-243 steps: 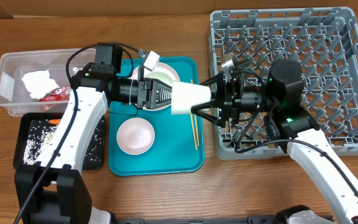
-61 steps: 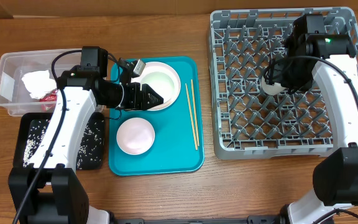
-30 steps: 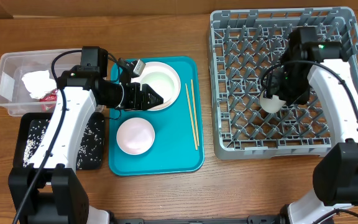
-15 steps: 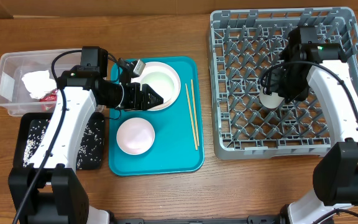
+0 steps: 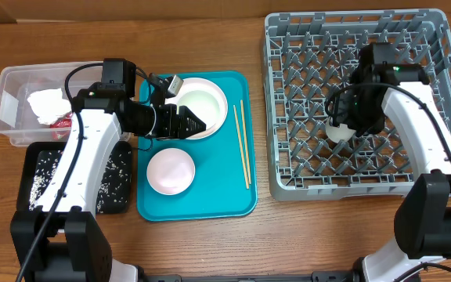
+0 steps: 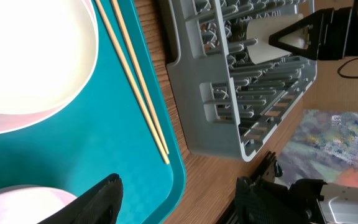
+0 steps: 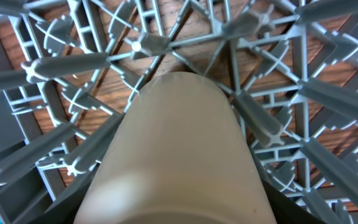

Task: Sort waste into correct bins and load items into the dishwasher
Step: 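Lower the cup upside down into the rack and open the right gripper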

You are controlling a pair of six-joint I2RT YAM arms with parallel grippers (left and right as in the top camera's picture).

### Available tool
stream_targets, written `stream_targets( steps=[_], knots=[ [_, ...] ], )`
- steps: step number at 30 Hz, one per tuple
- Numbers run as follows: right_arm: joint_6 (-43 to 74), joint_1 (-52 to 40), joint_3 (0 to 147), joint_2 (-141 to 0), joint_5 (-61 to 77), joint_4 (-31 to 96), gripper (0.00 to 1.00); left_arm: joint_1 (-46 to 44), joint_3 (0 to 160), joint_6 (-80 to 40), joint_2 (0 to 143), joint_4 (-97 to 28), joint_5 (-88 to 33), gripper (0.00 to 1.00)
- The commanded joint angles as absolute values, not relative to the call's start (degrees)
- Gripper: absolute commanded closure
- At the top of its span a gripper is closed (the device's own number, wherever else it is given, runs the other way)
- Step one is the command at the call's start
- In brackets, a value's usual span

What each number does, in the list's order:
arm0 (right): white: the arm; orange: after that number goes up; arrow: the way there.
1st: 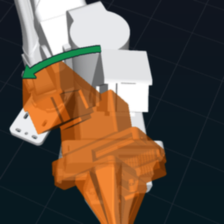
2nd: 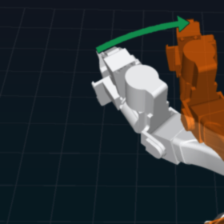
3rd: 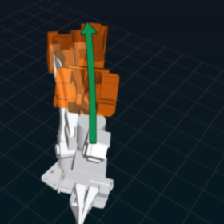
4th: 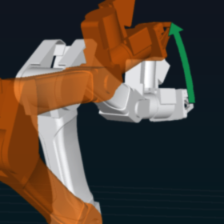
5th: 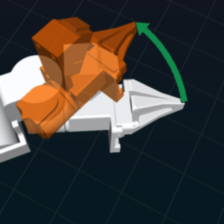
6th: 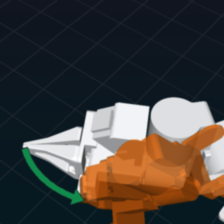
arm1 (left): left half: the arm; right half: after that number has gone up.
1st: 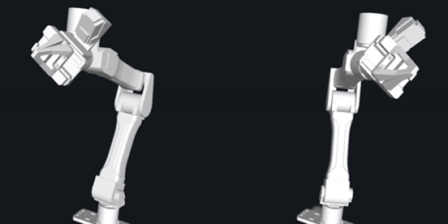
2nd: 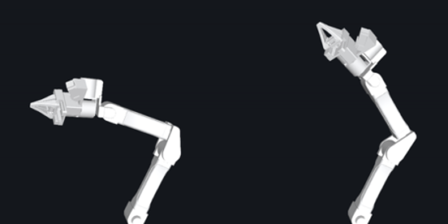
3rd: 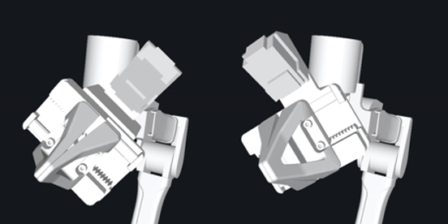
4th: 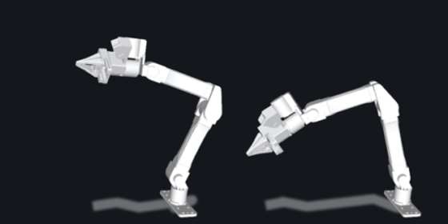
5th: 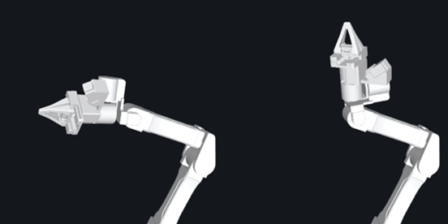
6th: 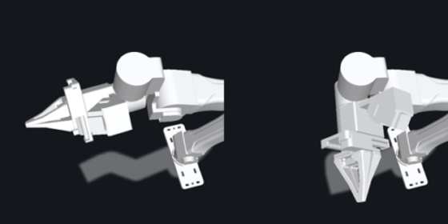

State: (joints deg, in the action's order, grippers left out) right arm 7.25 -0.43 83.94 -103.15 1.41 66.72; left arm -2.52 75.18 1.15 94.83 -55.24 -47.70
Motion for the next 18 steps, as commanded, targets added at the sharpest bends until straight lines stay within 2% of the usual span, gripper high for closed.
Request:
stream_targets(
  steps=[1, 4, 8, 10, 18],
  knots=[
    [7.03, -0.64, 83.85, -103.0, 0.93, 65.95, 0.43, -2.7, 76.12, 0.6, 94.5, -54.94, -47.57, 0.38],
    [7.03, -0.64, 84.01, -103.0, 0.95, 65.82, 0.24, -2.7, 76.12, 0.6, 94.5, -54.85, -47.57, 0.36],
    [7.05, -0.62, 85.58, -103.0, 1.15, 66.74, 0.12, -2.7, 76.12, -1.1, 94.5, -54.85, -47.59, 0.34],
    [7.03, -0.62, 86.52, -102.98, 1.15, 67.68, 0.07, -2.7, 76.12, -1.96, 94.5, -54.85, -47.59, 0.33],
    [7.05, -0.62, 95.33, -102.98, 1.39, 73.71, 0.0, -1.5, 78.04, -3.99, 94.0, -57.39, -47.33, 0.34]
  ],
)
